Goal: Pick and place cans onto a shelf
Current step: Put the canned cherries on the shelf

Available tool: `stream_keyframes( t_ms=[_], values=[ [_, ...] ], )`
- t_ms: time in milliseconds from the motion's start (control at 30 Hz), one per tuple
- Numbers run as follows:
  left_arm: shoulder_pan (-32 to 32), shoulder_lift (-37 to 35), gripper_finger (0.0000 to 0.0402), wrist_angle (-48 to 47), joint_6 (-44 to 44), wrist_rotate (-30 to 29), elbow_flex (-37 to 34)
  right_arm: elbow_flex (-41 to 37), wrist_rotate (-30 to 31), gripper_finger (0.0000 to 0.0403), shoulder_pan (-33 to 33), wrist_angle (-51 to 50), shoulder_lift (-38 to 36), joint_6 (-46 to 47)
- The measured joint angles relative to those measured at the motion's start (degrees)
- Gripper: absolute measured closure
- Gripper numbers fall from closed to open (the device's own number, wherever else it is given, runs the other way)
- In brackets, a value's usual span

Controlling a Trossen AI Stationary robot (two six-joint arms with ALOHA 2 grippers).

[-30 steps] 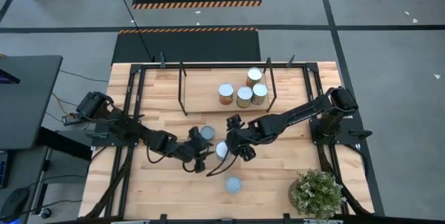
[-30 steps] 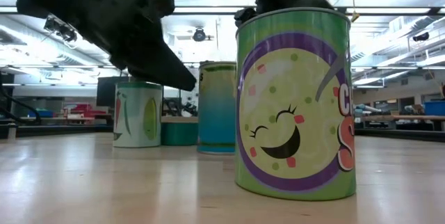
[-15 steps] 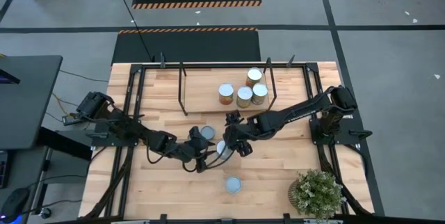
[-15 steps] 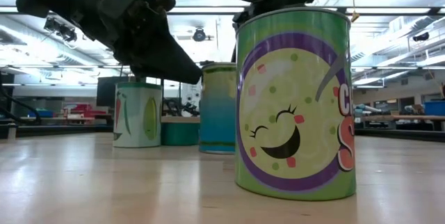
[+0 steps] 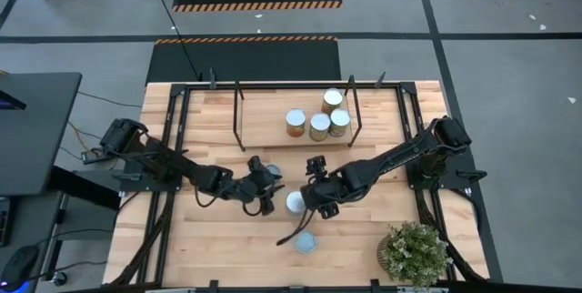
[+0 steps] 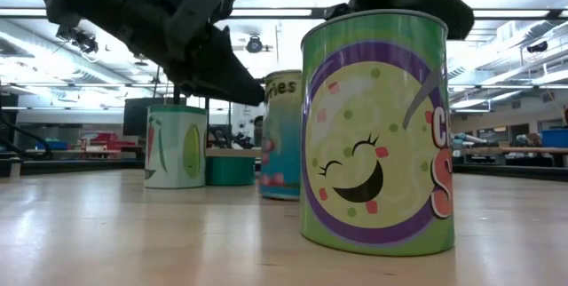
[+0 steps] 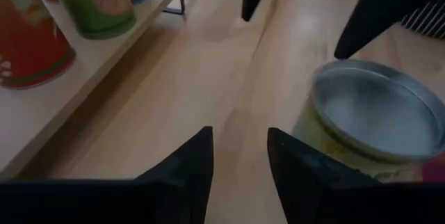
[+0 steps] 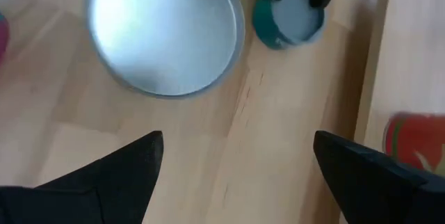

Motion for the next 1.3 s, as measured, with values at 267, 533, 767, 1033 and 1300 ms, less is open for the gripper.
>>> stream_keyframes(
  t_ms=[267,533,767,1033,1300],
  values=[
    [-4.05,-3.56,0.0260,-4.99,-0.45,0.95,0.02,0.07,-6.17,0.0023,-0.50,1.41,-0.14,3.65],
    [-6.93,-1.03,0.0260,-5.20,-5.99,6.62,0.02,0.07,-5.82,0.0023,1.28,3.68,-0.12,3.39],
    [-7.15,3.45,0.0260,-0.44,-7.91,2.97,0.01,0.07,-7.29,0.0023,0.61,6.18,0.02,3.85],
    [-7.16,5.76,0.0260,5.34,-4.48,1.72,0.04,1.95,-6.39,0.0023,1.62,5.55,0.21,13.98],
    [-7.23,5.63,0.0260,5.46,-3.17,2.71,0.04,3.13,-3.72,0.0023,3.42,8.41,0.16,14.08]
  ],
)
